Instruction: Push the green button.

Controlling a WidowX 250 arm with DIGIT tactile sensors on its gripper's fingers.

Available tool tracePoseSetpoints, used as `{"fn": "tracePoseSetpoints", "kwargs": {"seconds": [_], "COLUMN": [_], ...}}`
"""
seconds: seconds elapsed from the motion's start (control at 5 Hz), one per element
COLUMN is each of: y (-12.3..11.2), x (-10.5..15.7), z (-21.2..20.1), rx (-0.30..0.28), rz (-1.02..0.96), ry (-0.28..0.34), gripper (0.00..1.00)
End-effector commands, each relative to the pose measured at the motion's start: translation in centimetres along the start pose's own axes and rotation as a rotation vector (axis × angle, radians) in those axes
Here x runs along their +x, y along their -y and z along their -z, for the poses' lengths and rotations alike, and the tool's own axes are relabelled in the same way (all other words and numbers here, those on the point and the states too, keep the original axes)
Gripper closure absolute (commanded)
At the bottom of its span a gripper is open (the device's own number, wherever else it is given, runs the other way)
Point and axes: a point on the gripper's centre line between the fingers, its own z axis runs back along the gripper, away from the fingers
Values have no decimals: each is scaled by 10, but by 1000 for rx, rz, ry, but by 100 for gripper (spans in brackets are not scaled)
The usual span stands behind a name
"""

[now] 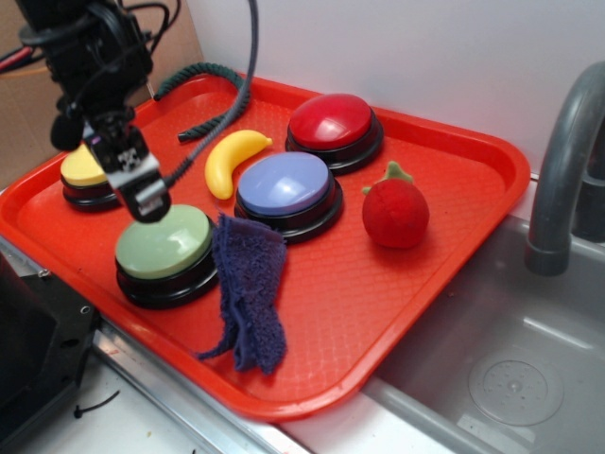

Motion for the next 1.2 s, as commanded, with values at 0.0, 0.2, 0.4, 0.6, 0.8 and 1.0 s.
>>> {"fn": "tracePoseSetpoints", "kwargs": {"seconds": [0.0,0.2,0.4,0.6,0.8,1.0], "y": [12,11,7,4,1,-1], "x": [21,24,23,27,32,36], "z": [21,29,33,19,-2,-12], "rx": [19,26,21,40,57,54], "rz": [63,73,69,74,65,54], "ry": [-46,-72,-93,-87,-61,-55], "gripper": [0,0,0,0,0,0]}}
